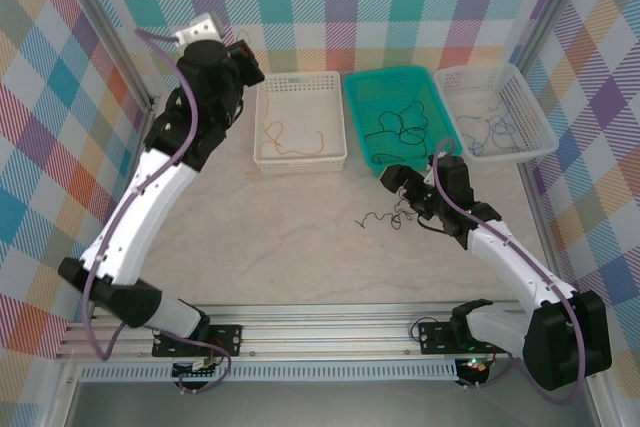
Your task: Untangle the cables
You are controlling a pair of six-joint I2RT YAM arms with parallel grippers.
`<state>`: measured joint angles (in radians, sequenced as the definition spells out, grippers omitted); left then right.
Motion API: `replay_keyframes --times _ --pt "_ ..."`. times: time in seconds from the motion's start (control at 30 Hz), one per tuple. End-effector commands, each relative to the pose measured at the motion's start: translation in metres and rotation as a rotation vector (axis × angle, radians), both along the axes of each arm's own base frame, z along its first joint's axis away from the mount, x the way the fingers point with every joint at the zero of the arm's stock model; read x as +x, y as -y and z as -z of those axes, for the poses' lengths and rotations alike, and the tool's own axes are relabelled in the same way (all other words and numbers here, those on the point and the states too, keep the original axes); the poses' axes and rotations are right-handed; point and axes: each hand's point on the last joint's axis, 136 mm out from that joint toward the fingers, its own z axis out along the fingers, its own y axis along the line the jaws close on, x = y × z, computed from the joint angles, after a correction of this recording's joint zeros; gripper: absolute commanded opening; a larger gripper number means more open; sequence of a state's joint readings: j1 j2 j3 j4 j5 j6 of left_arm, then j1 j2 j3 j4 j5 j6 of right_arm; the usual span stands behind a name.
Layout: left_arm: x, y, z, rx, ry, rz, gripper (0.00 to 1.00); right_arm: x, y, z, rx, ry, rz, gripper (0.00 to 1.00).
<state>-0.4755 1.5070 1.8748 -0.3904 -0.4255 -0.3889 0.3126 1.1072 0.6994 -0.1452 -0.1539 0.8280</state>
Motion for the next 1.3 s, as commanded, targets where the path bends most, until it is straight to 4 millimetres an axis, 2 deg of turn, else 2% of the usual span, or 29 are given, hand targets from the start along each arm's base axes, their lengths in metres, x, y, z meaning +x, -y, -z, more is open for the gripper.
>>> replay_keyframes --times 0.0,0.27,0.43,0.57,0.7,0.77,0.8,0.87,0.9,0.93,1.03,1.27 --pt "0.012 -0.003 -0.022 0.000 0.028 0.030 0.00 0.002 -0.001 -0.006 -0.004 0.020 -0.018 1.00" --pt "0.067 -0.002 -0.017 0.022 0.031 0.007 0.00 -0.001 -0.001 -0.005 -0.011 0.012 -0.021 1.00" --pt "0.102 -0.001 -0.006 0.036 0.026 -0.016 0.00 -0.004 0.002 -0.006 -0.021 0.014 -0.018 1.00" --pt "0.126 0.011 0.026 0.058 -0.026 0.008 0.00 -0.007 0.005 -0.007 -0.035 0.018 -0.013 1.00" --pt "0.142 0.011 0.076 0.107 -0.150 -0.025 0.02 -0.011 0.009 -0.003 -0.073 0.009 -0.018 1.00" --pt "0.145 0.010 0.103 0.128 -0.225 -0.039 0.11 -0.011 0.012 -0.001 -0.095 0.004 -0.014 1.00" --pt "0.146 0.010 0.117 0.137 -0.265 -0.037 0.24 -0.011 0.013 0.000 -0.105 0.004 -0.013 1.00" --pt "0.145 0.015 0.137 0.148 -0.328 -0.010 0.69 -0.010 0.016 0.001 -0.122 0.002 -0.007 1.00" --pt "0.145 0.018 0.147 0.147 -0.356 0.006 0.83 -0.009 0.017 0.002 -0.133 0.003 -0.001 1.00" --pt "0.144 0.021 0.154 0.148 -0.375 0.023 0.89 -0.008 0.020 0.004 -0.145 -0.001 0.006 1.00" --pt "0.141 0.030 0.166 0.138 -0.406 0.075 1.00 -0.005 0.025 0.009 -0.180 -0.014 0.021 1.00" --pt "0.135 0.046 0.162 0.097 -0.401 0.173 1.00 0.000 0.038 0.022 -0.262 -0.068 0.049 1.00"
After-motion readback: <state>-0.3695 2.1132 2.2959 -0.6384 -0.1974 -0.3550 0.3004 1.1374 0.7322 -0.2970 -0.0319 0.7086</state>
